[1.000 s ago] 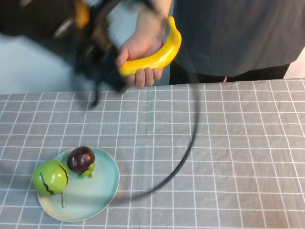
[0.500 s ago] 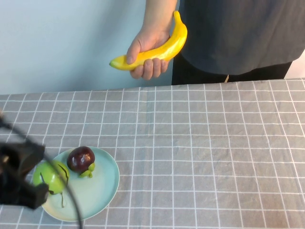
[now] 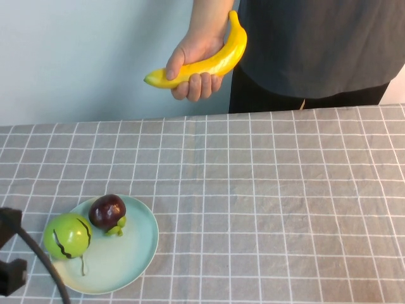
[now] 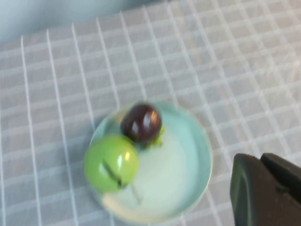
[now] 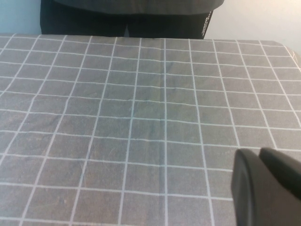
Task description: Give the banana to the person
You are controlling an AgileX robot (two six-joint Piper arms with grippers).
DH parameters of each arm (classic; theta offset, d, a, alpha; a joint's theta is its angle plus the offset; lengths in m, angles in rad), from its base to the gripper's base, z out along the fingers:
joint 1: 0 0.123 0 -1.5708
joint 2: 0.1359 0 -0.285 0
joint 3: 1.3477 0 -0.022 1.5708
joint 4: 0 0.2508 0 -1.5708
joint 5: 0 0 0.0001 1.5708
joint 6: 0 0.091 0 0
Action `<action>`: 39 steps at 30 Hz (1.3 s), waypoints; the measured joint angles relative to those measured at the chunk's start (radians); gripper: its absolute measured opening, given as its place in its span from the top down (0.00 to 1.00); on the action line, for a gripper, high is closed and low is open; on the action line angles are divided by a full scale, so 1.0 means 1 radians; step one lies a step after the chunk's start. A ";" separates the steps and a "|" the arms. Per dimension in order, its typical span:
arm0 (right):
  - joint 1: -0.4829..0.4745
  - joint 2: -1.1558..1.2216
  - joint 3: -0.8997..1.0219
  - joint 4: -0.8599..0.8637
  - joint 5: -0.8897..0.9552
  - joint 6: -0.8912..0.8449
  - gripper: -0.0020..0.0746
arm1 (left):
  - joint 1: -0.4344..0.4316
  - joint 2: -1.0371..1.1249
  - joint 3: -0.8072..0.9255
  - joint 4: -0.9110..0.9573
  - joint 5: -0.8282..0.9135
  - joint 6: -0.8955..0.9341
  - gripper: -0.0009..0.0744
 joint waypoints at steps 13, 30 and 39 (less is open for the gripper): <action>0.000 0.000 0.000 0.001 0.000 0.000 0.98 | 0.324 -0.319 0.447 -0.174 -0.765 0.273 0.99; 0.000 0.000 0.000 0.004 0.000 0.000 0.98 | 0.692 -0.643 0.818 -0.417 -0.810 0.416 0.99; 0.000 0.000 0.000 0.004 0.000 0.000 0.98 | 0.692 -0.644 0.817 -0.417 -0.620 0.408 0.99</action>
